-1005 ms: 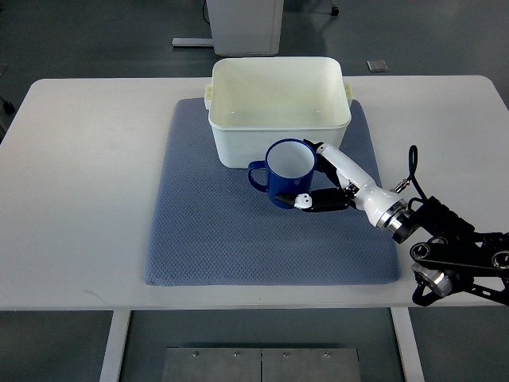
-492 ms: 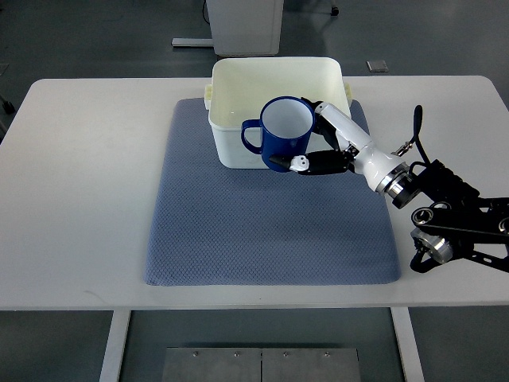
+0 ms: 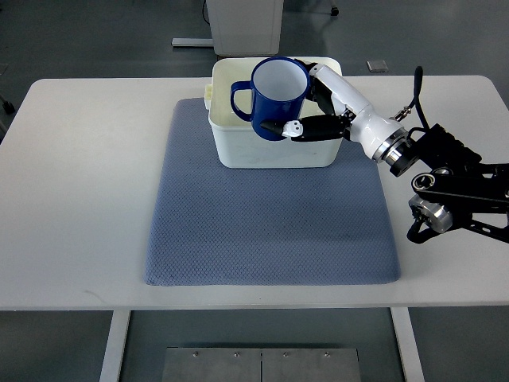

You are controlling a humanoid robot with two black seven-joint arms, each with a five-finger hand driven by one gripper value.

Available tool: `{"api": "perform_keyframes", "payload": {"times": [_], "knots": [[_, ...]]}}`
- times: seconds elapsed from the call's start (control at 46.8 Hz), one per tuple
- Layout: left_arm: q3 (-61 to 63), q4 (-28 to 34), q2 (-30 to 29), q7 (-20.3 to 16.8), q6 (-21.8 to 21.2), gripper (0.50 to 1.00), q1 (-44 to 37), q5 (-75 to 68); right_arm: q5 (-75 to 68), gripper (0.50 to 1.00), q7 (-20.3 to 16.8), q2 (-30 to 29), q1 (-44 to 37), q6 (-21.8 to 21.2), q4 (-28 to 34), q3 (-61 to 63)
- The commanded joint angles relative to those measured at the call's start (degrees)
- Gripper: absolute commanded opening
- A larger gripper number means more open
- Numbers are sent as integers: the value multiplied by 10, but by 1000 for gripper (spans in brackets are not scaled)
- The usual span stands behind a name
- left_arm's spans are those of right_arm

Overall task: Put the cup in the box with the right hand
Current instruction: 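Carry the mug over the white tub with the right hand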

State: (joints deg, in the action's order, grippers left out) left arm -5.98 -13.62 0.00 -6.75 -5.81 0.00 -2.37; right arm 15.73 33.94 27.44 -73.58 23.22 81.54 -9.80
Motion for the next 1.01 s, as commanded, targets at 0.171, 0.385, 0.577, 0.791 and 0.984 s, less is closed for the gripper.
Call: {"api": "perform_keyframes", "payload": {"times": [0.171,0.385,0.577,0.791,0.984], "knots": [[0,0,0,0,0,1000,0,0,-8,500,-16,-5,-6,-16,-21,0],[0,0,0,0,0,1000,0,0,-18,500,-23,-13,-15,-42,-53,1],[0,0,0,0,0,1000,0,0,-18,500,-38,-48,-19,-62,-108,3],[0,0,0,0,0,1000,0,0,-24,500,-48,-92,-23,-88,-176,5],[0,0,0,0,0,1000,0,0,-47,500,-48,-115,-28,-117,-223,5]]}}
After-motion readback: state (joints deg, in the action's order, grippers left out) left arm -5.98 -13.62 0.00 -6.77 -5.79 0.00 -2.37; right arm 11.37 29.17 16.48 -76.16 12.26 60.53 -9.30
